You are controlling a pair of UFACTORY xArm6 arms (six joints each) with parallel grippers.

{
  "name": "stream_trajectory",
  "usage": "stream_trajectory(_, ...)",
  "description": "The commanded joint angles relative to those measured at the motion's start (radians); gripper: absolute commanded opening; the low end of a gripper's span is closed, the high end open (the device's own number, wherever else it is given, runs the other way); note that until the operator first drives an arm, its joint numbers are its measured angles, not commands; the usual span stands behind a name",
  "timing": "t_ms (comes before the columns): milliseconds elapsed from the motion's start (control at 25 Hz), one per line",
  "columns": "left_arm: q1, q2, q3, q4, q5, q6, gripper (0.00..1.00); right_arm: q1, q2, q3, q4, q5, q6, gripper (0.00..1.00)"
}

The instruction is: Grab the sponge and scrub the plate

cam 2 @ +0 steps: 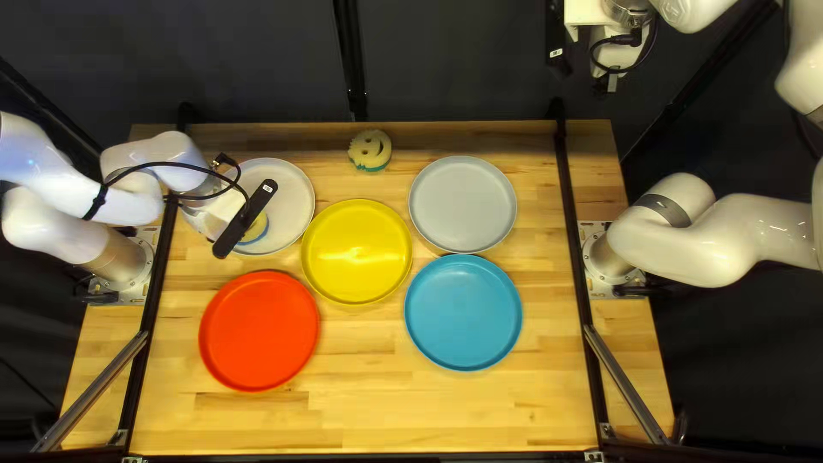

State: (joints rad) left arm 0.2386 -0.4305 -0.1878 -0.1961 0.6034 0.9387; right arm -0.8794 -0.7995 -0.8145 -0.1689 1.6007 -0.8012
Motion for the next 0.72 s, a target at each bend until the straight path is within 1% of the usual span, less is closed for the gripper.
stream_trajectory(40,0.018,0.078,-0.055,-0.012,-0.027,0.043,0.0,0.0,0.0,0.0,0.0,0.0,0.0,1.0)
stream_trajectory(200,0.083,0.145,-0.121,-0.016,-0.022,0.118,0.0,0.0,0.0,0.0,0.0,0.0,0.0,1.0)
stream_trajectory(400,0.131,0.196,-0.171,-0.019,-0.023,0.172,0.0,0.0,0.0,0.0,0.0,0.0,0.0,1.0)
stream_trajectory(480,0.129,0.202,-0.173,-0.014,-0.038,0.172,0.0,0.0,0.0,0.0,0.0,0.0,0.0,1.0)
stream_trajectory(560,0.11,0.184,-0.157,0.0,-0.06,0.15,0.0,0.0,0.0,0.0,0.0,0.0,0.0,1.0)
stream_trajectory(680,0.073,0.136,-0.129,0.041,-0.071,0.086,0.0,0.0,0.0,0.0,0.0,0.0,0.0,1.0)
stream_trajectory(720,0.053,0.104,-0.117,0.065,-0.067,0.049,0.0,0.0,0.0,0.0,0.0,0.0,0.0,1.0)
